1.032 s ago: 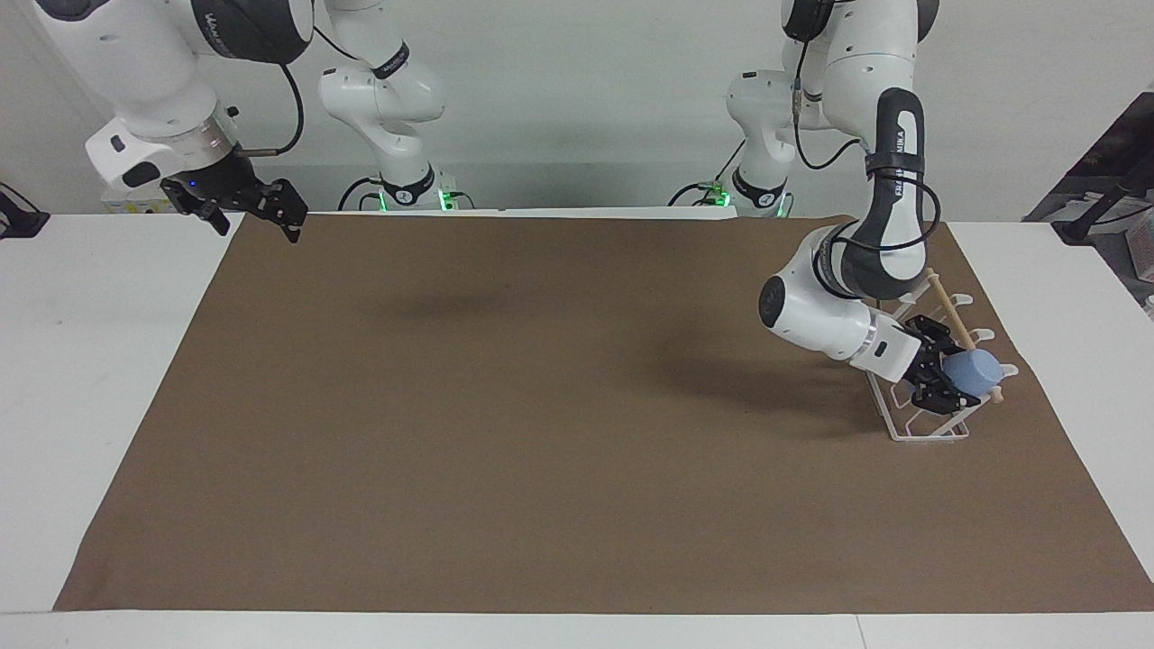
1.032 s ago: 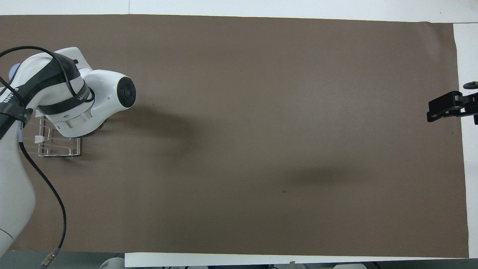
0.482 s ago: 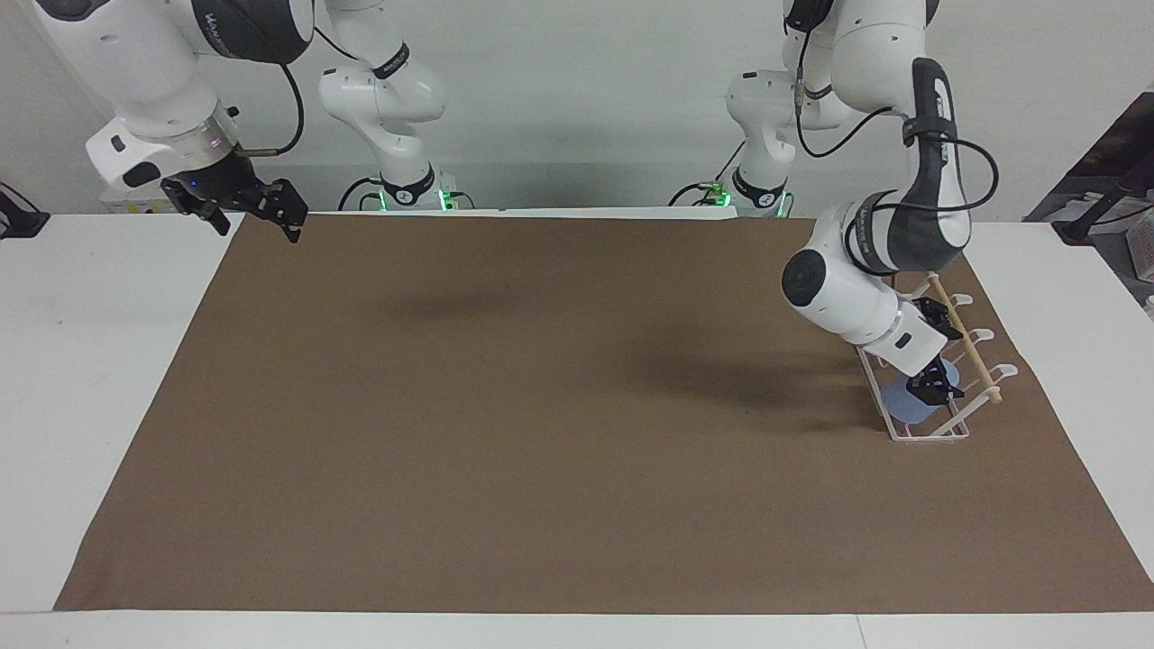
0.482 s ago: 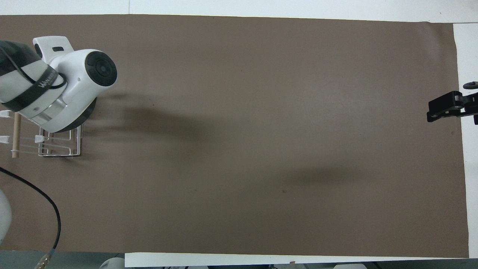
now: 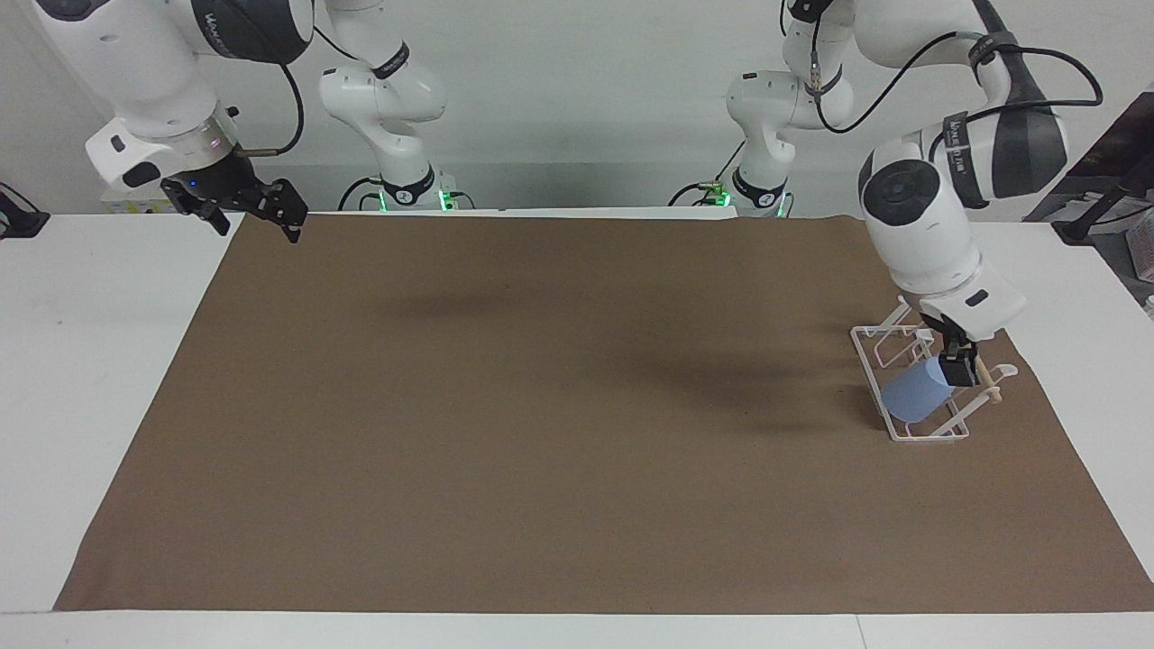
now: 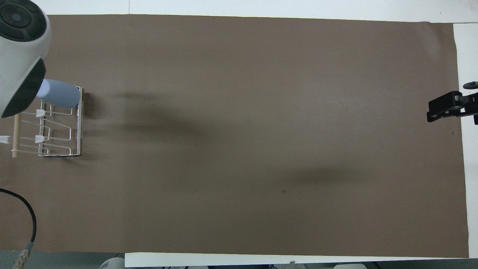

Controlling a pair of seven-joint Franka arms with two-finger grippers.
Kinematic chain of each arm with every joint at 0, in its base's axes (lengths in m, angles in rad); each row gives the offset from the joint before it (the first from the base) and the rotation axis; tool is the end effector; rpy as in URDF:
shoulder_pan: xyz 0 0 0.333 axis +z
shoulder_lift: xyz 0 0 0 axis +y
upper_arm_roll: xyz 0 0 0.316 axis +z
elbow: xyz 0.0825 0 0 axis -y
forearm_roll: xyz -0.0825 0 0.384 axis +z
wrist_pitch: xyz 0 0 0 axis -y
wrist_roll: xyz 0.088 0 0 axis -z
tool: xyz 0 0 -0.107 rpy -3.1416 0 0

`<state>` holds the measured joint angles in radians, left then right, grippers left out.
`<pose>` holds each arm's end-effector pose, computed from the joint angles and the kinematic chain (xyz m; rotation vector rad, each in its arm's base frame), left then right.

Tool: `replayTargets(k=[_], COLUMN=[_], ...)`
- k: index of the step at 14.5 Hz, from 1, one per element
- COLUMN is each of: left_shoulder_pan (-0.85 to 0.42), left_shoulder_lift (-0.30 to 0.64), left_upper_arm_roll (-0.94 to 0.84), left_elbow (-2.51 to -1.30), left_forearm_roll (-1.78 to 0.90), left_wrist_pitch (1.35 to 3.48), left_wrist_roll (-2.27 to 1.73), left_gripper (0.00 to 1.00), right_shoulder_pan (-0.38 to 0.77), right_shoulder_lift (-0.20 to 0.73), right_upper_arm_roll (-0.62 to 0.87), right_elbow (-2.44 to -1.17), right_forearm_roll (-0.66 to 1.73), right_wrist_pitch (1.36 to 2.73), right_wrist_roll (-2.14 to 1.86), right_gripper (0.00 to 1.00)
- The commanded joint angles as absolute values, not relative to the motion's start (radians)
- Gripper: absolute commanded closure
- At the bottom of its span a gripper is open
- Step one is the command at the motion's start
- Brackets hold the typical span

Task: Hang cup on cup holder

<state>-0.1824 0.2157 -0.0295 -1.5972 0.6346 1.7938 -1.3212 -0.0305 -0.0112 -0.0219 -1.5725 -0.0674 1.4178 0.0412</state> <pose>0.6275 -0.0819 0.5192 -2.3369 -1.2151 -0.5582 0.5328 -0.0360 0.6178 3.0637 -0.1519 -0.2210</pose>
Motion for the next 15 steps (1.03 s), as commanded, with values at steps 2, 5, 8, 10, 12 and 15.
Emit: replayTargets(k=[2,5,8,10,12,15], left_shoulder_pan=[-0.108,-0.069,-0.054,-0.051,-0.054,-0.054], left_shoulder_lift=[0.183,0.155,0.135,0.121,0.095,0.068], left_upper_arm_roll=[-0.031,-0.031,-0.031,-0.031,-0.032,-0.034], left_elbow=[-1.572,-1.575,-1.578,-1.58,-1.58,-1.578], left_forearm_roll=[0.4,0.205,0.102,0.061,0.06,0.054], left_wrist_pitch=[1.781,1.741,1.631,1.562,1.539,1.522], left_wrist_roll=[-1.065,-0.877,-0.657,-0.472,-0.269,-0.08], left_gripper=[0.0,0.0,0.0,0.0,0.0,0.0], right_shoulder_pan=[-0.032,-0.032,-0.032,-0.032,-0.032,-0.032], right_shoulder_lift=[-0.021,-0.021,-0.021,-0.021,-0.023,-0.023], right_upper_arm_roll=[-0.021,-0.021,-0.021,-0.021,-0.021,-0.021], right_elbow=[-1.586,-1.586,-1.586,-1.586,-1.588,-1.586], right_forearm_roll=[-0.074,-0.074,-0.074,-0.074,-0.074,-0.074], right_wrist_pitch=[1.416,1.416,1.416,1.416,1.416,1.416], right_wrist_roll=[0.035,0.035,0.035,0.035,0.035,0.035], right_gripper=[0.01,0.01,0.01,0.01,0.01,0.01])
